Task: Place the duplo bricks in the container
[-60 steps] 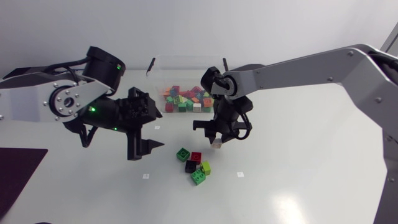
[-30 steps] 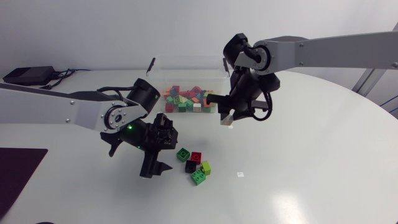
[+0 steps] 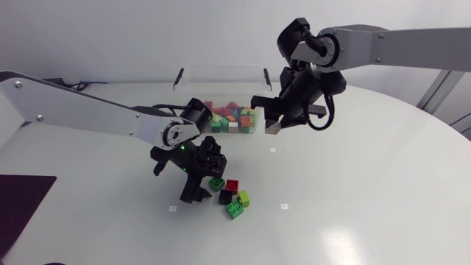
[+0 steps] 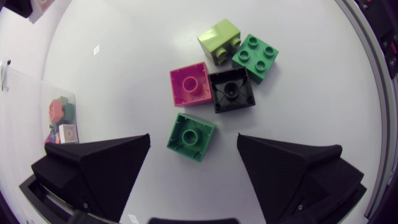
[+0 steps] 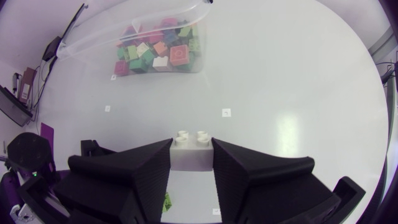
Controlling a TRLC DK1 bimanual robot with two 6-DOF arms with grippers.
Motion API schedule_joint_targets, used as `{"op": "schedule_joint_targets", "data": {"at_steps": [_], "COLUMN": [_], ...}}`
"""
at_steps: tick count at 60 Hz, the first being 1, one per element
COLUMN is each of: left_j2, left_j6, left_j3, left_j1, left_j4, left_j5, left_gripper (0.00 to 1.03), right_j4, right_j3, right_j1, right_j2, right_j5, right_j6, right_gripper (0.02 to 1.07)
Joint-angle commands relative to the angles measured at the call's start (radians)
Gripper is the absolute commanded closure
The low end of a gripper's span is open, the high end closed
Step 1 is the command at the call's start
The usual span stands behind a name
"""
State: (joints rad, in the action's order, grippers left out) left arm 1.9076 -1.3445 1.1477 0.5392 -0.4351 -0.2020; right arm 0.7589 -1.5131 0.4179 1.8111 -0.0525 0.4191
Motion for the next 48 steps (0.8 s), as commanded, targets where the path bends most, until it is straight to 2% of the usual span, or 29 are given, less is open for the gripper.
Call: {"op": "schedule_joint_targets", "data": {"at_steps": [1, 10, 13, 17, 24, 39, 48], "left_j2": [0.047, 0.084, 0.093, 0.094, 0.094, 0.068, -0.002], "left_j6": [-0.064, -0.097, -0.104, -0.108, -0.107, -0.114, -0.114], "left_j3": [0.053, 0.096, 0.107, 0.118, 0.124, 0.124, 0.112], "left_j1": [0.005, 0.008, 0.010, 0.011, 0.010, -0.012, -0.047], "left_j4": [-0.039, -0.100, -0.113, -0.123, -0.134, -0.237, -0.287], "left_j5": [0.004, 0.006, 0.006, 0.004, 0.004, -0.005, -0.068], "left_gripper": [0.08, 0.24, 0.35, 0.57, 0.75, 0.78, 0.78], "right_j4": [0.007, 0.007, 0.007, 0.007, 0.003, -0.007, -0.026], "right_j3": [-0.027, -0.050, -0.061, -0.075, -0.107, -0.205, -0.283], "right_j1": [-0.008, -0.010, -0.011, -0.013, -0.011, -0.004, -0.001], "right_j2": [-0.026, -0.030, -0.029, -0.022, -0.002, 0.077, 0.132], "right_j5": [-0.007, -0.010, -0.012, -0.018, -0.024, -0.030, -0.030], "right_j6": [-0.020, -0.031, -0.032, -0.037, -0.040, -0.037, -0.034], "right_gripper": [0.78, 0.78, 0.78, 0.78, 0.78, 0.79, 0.79]}}
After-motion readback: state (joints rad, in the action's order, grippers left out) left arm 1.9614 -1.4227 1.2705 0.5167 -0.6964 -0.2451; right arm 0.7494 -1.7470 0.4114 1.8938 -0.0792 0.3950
